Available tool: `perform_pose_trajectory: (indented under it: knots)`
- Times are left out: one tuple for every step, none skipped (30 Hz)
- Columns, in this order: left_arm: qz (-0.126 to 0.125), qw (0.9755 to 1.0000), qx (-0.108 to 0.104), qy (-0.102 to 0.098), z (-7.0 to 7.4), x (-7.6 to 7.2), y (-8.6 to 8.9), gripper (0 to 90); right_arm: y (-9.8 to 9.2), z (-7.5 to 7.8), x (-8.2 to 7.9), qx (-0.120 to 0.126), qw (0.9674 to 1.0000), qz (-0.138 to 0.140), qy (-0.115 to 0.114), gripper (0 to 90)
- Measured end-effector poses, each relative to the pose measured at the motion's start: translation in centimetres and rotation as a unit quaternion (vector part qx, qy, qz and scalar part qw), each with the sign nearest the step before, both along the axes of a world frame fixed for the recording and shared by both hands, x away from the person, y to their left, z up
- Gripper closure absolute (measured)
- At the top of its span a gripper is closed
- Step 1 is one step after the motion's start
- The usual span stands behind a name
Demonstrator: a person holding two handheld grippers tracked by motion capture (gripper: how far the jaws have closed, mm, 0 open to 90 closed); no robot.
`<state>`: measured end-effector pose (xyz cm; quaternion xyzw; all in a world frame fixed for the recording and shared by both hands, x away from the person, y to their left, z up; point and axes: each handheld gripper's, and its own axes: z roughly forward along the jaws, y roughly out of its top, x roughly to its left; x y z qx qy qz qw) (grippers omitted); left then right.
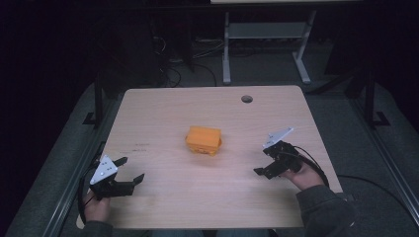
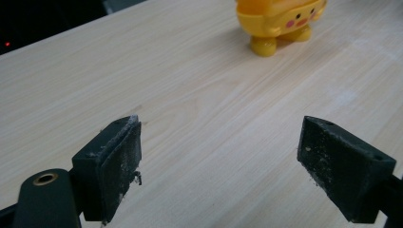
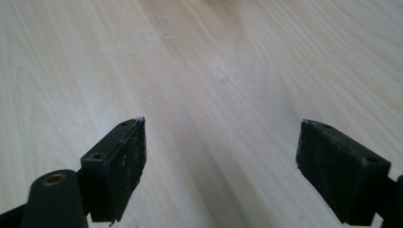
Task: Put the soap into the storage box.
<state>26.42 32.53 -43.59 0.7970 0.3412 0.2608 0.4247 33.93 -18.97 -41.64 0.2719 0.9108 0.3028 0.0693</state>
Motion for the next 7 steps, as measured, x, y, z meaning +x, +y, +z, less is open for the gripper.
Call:
perform_pose_trajectory:
  knots:
    - [-0.001, 1.0, 0.004, 0.003, 0.0, 0.0, -0.1, 13.9, -0.2, -0.2, -0.3, 0.005, 1.0, -0.001, -0.001, 16.6]
    - [-0.002, 1.0, 0.004, 0.004, -0.1, 0.0, -0.2, 13.9, -0.4, -0.4, -0.6, 0.004, 1.0, 0.0, -0.002, 16.6]
    - [-0.003, 0.9999, 0.008, 0.009, -0.1, 0.0, -0.2, 13.9, -0.7, -0.6, -0.8, 0.001, 1.0, -0.004, -0.004, 16.6]
    - [-0.004, 0.9998, 0.013, 0.012, -0.2, -0.1, -0.3, 13.9, -0.9, -0.9, -1.1, 0.0, 1.0, -0.008, -0.003, 16.0]
    - [-0.008, 0.9997, 0.016, 0.013, -0.2, -0.1, -0.4, 13.9, -1.2, -1.1, -1.3, 0.002, 0.9999, -0.012, -0.002, 15.0]
    - [-0.011, 0.9996, 0.02, 0.016, -0.2, -0.2, -0.4, 13.9, -1.6, -1.4, -1.6, 0.007, 0.9998, -0.016, -0.002, 14.8]
    - [-0.014, 0.9996, 0.021, 0.016, -0.3, -0.1, -0.5, 13.9, -1.8, -1.6, -1.9, 0.009, 0.9998, -0.018, -0.006, 14.7]
